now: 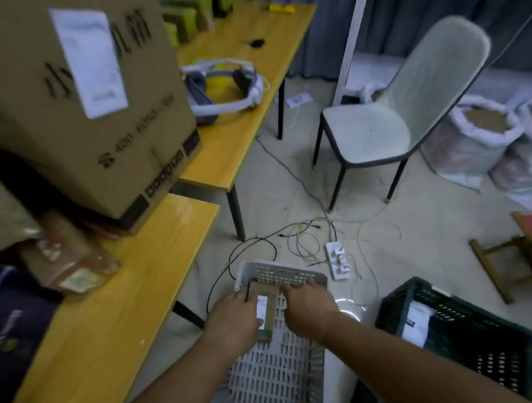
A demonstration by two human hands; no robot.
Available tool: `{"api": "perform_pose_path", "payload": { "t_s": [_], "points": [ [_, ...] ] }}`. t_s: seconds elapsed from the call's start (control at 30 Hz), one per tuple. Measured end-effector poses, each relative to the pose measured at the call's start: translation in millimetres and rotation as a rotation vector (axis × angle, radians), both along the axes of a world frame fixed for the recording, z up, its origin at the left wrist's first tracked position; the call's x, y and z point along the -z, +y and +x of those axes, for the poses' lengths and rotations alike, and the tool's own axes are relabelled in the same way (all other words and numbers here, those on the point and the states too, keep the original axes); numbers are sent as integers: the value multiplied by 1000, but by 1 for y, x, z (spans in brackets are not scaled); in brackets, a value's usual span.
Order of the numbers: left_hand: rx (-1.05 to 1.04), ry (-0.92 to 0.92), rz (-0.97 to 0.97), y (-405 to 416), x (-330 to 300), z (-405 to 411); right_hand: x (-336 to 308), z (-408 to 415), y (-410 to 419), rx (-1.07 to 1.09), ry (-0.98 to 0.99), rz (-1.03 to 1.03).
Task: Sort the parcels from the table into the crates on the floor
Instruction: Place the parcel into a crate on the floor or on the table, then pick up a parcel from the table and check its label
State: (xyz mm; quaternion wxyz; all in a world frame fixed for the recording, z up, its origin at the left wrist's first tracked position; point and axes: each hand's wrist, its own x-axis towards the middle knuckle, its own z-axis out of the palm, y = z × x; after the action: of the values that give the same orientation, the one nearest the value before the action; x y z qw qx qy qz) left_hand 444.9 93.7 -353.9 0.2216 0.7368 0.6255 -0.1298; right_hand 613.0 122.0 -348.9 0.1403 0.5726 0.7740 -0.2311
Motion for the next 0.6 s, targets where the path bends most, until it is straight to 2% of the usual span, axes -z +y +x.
{"api": "perform_pose_path", "payload": {
  "t_s": [0.13,0.4,0.6],
  "points": [
    [-35,-39,60,-58,-89,-11,-88,-8,-57,-13,-11,50],
    [-94,26,188,-189,-270,-48,-266,-49,-178,-124,-15,153],
    [-228,68,247,-274,-352,-101,-350,-112,-243,-283,44,247]
  ]
}}
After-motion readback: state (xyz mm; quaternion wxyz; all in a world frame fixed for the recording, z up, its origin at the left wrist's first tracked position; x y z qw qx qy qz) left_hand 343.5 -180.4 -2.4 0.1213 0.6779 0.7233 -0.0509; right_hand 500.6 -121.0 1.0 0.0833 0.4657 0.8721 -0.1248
